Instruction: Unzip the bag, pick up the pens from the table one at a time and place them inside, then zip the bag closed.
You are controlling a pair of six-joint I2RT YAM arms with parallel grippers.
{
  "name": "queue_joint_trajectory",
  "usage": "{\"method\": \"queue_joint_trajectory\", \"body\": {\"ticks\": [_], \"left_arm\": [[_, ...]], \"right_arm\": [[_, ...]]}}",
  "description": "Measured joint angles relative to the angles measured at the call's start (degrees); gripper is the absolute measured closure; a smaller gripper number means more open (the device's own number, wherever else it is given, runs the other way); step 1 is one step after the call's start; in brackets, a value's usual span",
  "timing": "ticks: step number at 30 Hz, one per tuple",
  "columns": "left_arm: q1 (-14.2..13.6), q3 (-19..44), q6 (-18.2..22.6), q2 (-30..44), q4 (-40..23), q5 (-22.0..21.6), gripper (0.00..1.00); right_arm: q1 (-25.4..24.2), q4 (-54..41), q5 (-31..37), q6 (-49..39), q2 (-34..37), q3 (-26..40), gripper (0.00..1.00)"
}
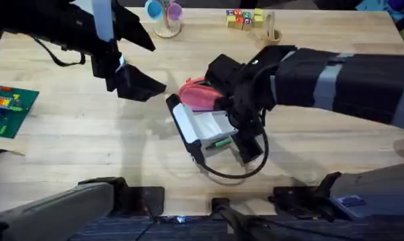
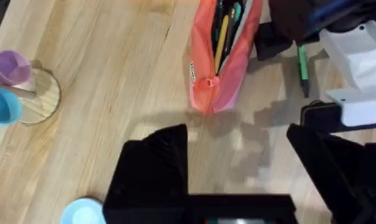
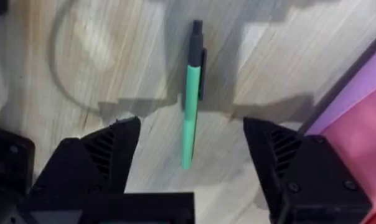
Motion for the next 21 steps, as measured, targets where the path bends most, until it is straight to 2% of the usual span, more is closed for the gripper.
{"method": "queue_joint_trajectory", "body": {"ticks": [6, 16, 17, 21], "left_arm": [[0.00, 0.00, 0.00, 0.02, 0.00, -0.02, 0.007], [0.00, 0.00, 0.00, 0.02, 0.00, -0.02, 0.007], [0.00, 0.00, 0.00, 0.00, 0.00, -0.02, 0.007], [0.00, 0.00, 0.00, 0.00, -0.02, -0.02, 0.007]], "right_arm": [[1.79, 0.20, 2.05, 3.22, 0.82, 0.34, 0.007], [3.56, 2.73, 4.35, 9.41, 1.05, -0.48, 0.122], [3.63, 3.49, 4.61, 11.07, 0.88, -0.87, 0.220], [3.63, 4.11, 4.74, 13.03, 0.68, -1.18, 0.336]]}}
